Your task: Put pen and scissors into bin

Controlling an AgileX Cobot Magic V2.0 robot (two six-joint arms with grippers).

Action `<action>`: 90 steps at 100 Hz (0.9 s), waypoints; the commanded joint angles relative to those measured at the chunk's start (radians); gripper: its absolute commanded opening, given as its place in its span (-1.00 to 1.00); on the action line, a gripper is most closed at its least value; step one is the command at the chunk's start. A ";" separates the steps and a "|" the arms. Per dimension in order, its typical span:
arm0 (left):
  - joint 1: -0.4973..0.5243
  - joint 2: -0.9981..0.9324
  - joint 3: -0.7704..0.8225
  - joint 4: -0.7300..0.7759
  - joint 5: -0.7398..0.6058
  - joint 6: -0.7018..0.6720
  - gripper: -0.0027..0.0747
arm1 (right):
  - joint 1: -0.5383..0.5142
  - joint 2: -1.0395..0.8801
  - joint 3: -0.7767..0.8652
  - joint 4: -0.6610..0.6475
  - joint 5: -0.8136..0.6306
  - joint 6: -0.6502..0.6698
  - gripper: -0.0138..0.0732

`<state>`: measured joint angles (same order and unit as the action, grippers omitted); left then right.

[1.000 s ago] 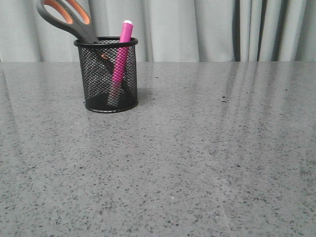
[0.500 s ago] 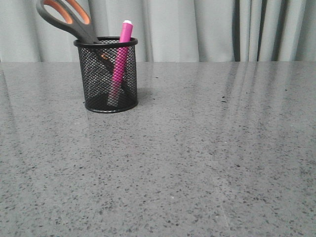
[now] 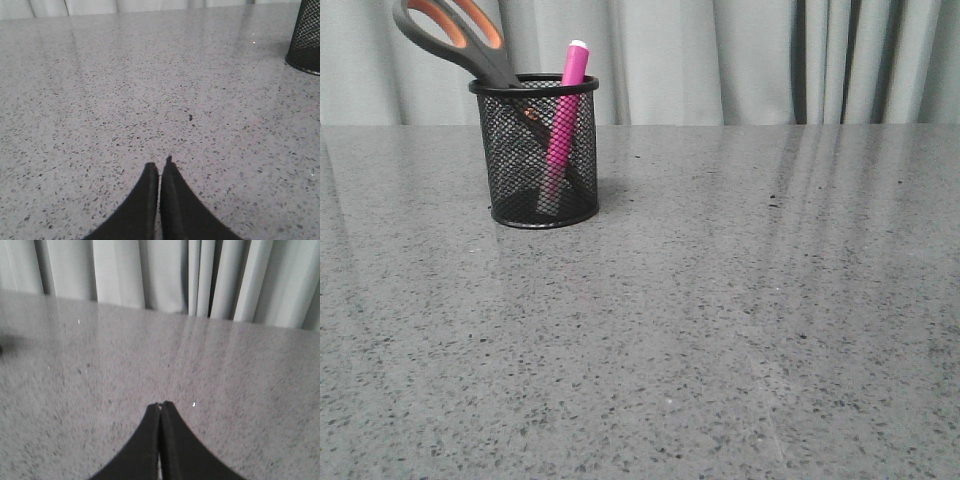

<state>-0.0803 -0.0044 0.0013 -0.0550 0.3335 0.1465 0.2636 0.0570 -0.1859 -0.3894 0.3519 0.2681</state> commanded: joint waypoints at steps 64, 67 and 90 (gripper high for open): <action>0.004 -0.032 0.045 -0.015 -0.047 -0.001 -0.98 | -0.305 -0.087 0.212 0.255 -0.063 -0.268 -0.86; 0.004 -0.032 0.045 -0.015 -0.047 -0.001 -0.98 | -0.305 -0.087 0.212 0.255 -0.063 -0.268 -0.86; 0.004 -0.032 0.045 -0.015 -0.047 -0.001 -0.98 | -0.305 -0.087 0.212 0.255 -0.065 -0.268 -0.86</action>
<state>-0.0803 -0.0044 0.0013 -0.0573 0.3335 0.1465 -0.0339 -0.0098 0.0101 -0.1359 0.3282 0.0081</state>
